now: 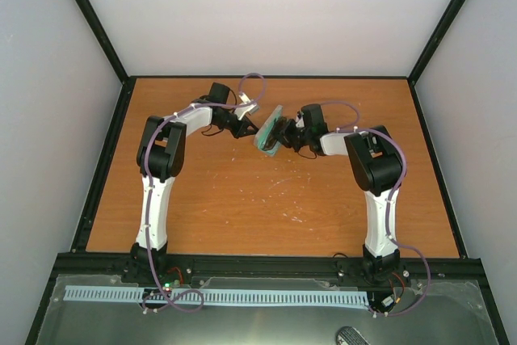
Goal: Organize the sunglasses
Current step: Place the sunglasses in the sunglasses case, then close the sunglasses case at the center of the board.
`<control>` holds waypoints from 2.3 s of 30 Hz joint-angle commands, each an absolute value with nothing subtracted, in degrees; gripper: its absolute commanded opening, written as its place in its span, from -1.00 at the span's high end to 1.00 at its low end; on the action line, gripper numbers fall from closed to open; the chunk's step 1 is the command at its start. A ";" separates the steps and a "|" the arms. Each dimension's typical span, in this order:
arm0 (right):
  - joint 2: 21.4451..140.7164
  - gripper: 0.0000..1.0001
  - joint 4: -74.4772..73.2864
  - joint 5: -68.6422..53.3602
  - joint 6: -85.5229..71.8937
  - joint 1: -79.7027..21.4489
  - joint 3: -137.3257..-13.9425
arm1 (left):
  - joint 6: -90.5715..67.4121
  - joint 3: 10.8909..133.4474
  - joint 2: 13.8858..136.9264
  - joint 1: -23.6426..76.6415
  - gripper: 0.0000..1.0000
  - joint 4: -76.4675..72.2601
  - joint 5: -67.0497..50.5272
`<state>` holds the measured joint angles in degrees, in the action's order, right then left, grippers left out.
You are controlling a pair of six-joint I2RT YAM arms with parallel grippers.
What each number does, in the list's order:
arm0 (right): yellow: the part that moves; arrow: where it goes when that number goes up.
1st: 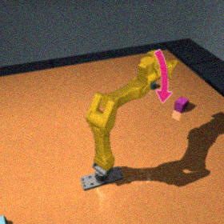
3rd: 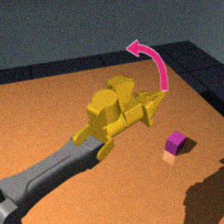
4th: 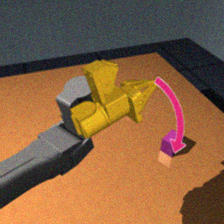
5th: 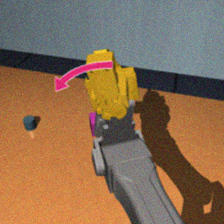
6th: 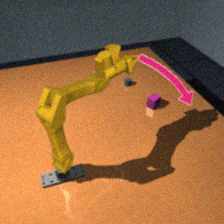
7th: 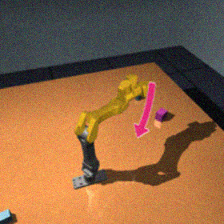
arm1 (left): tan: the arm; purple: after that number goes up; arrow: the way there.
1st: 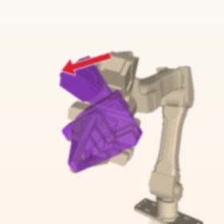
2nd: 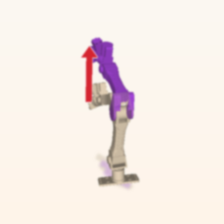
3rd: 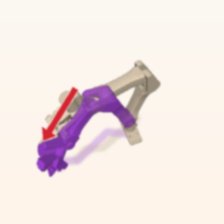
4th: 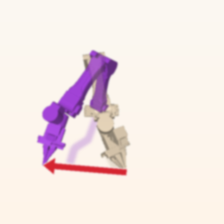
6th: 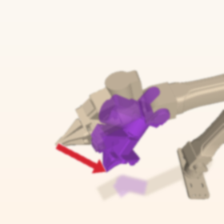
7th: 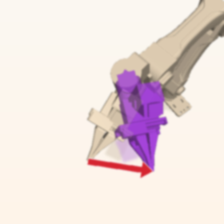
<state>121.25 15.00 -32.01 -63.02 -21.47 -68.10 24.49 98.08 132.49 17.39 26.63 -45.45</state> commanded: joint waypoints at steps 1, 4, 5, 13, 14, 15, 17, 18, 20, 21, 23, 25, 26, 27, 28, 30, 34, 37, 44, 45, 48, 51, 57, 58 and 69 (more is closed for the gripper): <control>122.45 0.73 12.76 -31.47 -61.42 -21.89 -69.63 | 23.90 98.08 130.06 17.58 0.90 25.68 -46.76; 122.02 0.65 9.91 -30.97 -59.92 -21.89 -70.62 | 23.84 98.05 130.16 17.58 0.90 25.53 -46.76; 121.85 0.65 8.65 -30.60 -59.21 -21.95 -71.11 | 23.88 98.08 130.21 17.58 0.90 25.49 -46.79; 120.65 0.53 -0.45 -28.21 -54.10 -21.92 -75.59 | 24.08 98.17 130.34 17.58 0.90 25.40 -46.61; 120.52 0.53 -1.74 -27.99 -53.55 -21.89 -76.11 | 24.25 98.17 130.39 17.58 0.90 25.40 -46.52; 120.30 0.53 -3.21 -27.60 -52.64 -21.92 -76.76 | 24.37 98.13 130.36 17.58 0.90 25.41 -46.41; 119.94 0.52 -6.22 -26.64 -51.16 -21.96 -77.93 | 24.52 98.09 130.34 17.58 0.89 25.40 -46.32; 119.81 0.51 -7.72 -26.23 -50.42 -21.97 -78.64 | 24.54 98.04 130.34 17.58 0.90 25.36 -46.32; 119.80 0.48 -11.03 -25.47 -48.91 -21.91 -80.17 | 24.52 97.99 130.42 17.58 0.90 25.35 -46.32; 119.88 0.45 -12.46 -25.00 -48.22 -21.94 -81.12 | 24.46 98.02 130.43 17.58 0.90 25.35 -46.34; 119.82 0.39 -14.60 -24.10 -47.19 -21.94 -81.99 | 24.50 98.00 130.52 17.58 0.90 25.25 -46.38; 119.49 0.36 -15.91 -23.38 -46.57 -21.97 -82.50 | 24.46 97.88 130.43 17.58 0.90 25.19 -46.41; 119.24 0.36 -16.76 -22.96 -46.32 -21.96 -82.73 | 24.46 97.83 130.43 17.58 0.90 25.14 -46.41; 119.00 0.38 -17.20 -22.62 -46.05 -21.89 -82.83 | 24.50 97.78 130.35 17.58 0.90 25.18 -46.38; 118.78 0.41 -17.85 -22.08 -45.83 -21.89 -83.04 | 24.52 97.70 130.34 17.58 0.90 25.20 -46.36; 118.19 0.48 -19.15 -20.98 -45.31 -21.84 -83.38 | 24.61 97.44 130.26 17.58 0.90 25.08 -46.32; 117.37 0.56 -19.96 -19.66 -44.83 -21.76 -83.41 | 24.77 97.13 130.08 17.58 0.90 25.02 -46.32; 116.64 0.64 -20.47 -18.41 -44.82 -21.71 -83.57 | 24.78 96.95 130.08 17.58 0.90 24.96 -46.27; 113.72 0.79 -20.59 -16.27 -44.41 -21.72 -83.00 | 24.66 96.51 129.93 17.53 0.90 24.83 -46.41; 113.43 0.82 -20.53 -15.82 -44.61 -21.73 -82.62 | 24.55 96.57 129.78 17.57 0.90 24.82 -46.41; 112.06 0.87 -19.13 -13.64 -46.75 -21.31 -79.63 | 23.93 96.72 129.03 17.58 0.90 24.33 -46.49; 111.73 0.92 -16.45 -13.97 -49.96 -19.70 -75.29 | 23.18 97.83 128.76 17.58 0.90 24.13 -46.65; 114.73 0.94 -15.74 -15.03 -50.22 -19.57 -74.51 | 22.29 100.52 129.34 17.74 0.90 24.50 -46.93; 115.31 0.95 -15.14 -15.45 -50.39 -19.62 -74.45 | 22.06 101.00 129.51 17.80 0.90 24.58 -47.00; 120.10 0.95 -10.54 -19.12 -51.06 -20.64 -74.33 | 20.44 103.05 131.54 19.46 0.89 24.83 -47.42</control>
<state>118.58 -12.95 -18.11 -50.46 -20.32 -74.83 21.63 100.44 131.50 18.68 25.26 -45.91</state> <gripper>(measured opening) 0.029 0.052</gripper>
